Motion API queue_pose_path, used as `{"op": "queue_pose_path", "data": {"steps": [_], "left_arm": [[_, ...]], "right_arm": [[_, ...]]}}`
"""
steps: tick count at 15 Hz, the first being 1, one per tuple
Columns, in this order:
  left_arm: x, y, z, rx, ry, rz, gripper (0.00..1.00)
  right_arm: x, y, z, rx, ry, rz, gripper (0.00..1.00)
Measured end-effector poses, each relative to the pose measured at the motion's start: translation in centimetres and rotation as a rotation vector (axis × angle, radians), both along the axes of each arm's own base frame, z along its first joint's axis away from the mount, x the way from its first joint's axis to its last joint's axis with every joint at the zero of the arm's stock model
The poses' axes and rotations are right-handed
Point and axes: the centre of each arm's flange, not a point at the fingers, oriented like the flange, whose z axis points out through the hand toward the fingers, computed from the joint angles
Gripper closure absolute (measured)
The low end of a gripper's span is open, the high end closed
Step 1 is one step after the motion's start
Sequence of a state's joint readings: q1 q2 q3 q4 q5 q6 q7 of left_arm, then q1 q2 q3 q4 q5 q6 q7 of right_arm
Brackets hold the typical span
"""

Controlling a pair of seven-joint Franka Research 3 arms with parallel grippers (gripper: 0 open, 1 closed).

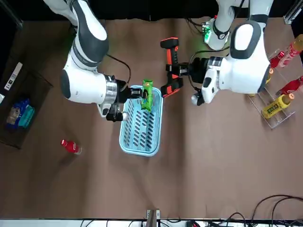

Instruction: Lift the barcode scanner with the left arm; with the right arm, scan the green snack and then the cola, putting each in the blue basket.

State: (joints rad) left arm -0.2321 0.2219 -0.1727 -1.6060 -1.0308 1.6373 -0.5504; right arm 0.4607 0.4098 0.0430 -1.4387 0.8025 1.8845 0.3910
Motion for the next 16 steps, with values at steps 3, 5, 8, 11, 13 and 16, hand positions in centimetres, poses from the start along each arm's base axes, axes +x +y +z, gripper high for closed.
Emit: {"op": "queue_pose_path", "data": {"steps": [3,5,8,11,13,16], "left_arm": [[-0.4,-1.8,-0.2,0.001,-0.02,0.005,0.65],[-0.7,-2.7,-0.4,0.001,-0.028,0.004,0.65],[-0.9,-3.5,-0.8,0.003,-0.028,-0.002,0.65],[-1.3,-4.2,-0.8,0.004,-0.025,-0.013,0.65],[-1.7,-4.6,-0.8,0.008,-0.017,-0.017,0.65],[-2.0,-5.2,-0.8,0.018,0.001,-0.015,0.65]], "right_arm": [[-0.3,0.4,0.0,0.0,0.0,0.007,0.99],[-0.2,0.4,0.0,0.0,0.0,0.006,0.99],[-0.1,0.2,0.0,-0.001,-0.001,0.003,0.99],[-0.1,0.1,0.0,-0.002,-0.001,0.001,0.99],[0.0,0.1,0.0,-0.002,-0.001,0.001,0.99],[0.0,0.0,0.0,-0.003,0.001,0.002,0.99]]}}
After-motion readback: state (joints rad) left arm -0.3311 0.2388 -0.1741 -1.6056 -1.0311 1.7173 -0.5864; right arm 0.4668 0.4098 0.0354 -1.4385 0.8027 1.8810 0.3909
